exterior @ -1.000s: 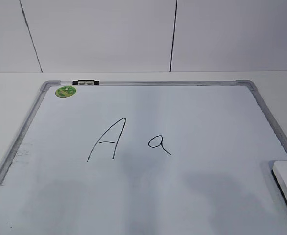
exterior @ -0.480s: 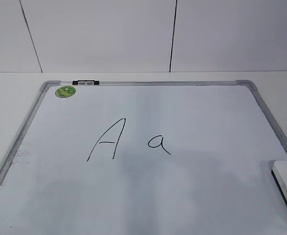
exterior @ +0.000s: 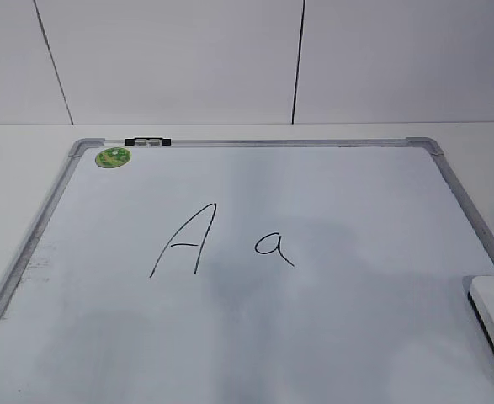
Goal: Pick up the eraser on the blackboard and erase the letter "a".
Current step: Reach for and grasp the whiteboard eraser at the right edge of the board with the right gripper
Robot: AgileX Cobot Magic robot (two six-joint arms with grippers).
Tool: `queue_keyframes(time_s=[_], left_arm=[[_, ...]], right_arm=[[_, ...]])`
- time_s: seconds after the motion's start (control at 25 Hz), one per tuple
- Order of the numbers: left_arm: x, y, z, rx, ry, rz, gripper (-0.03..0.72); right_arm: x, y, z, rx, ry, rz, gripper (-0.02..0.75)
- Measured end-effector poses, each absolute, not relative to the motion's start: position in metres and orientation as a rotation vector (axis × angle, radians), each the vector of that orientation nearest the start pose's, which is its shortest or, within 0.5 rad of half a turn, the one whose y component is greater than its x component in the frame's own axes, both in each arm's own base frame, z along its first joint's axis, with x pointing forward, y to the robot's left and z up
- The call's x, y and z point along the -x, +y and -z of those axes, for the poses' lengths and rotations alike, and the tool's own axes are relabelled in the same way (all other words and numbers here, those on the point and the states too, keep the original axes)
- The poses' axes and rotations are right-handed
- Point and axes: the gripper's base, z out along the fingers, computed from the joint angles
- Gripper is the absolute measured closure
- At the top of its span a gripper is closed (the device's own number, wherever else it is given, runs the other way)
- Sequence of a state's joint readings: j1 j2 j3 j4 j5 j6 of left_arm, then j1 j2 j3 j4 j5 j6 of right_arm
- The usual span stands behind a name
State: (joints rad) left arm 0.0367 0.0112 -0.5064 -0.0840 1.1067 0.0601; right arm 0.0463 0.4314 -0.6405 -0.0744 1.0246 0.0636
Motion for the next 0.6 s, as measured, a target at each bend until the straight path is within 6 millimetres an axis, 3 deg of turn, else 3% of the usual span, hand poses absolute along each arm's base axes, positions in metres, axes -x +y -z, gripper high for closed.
queue_keyframes(time_s=[0.6], left_arm=[[0.006, -0.007, -0.276, -0.030, 2.092, 0.043, 0.453]], right_arm=[[-0.093, 0.008, -0.303, -0.022, 2.495, -0.098, 0.195]])
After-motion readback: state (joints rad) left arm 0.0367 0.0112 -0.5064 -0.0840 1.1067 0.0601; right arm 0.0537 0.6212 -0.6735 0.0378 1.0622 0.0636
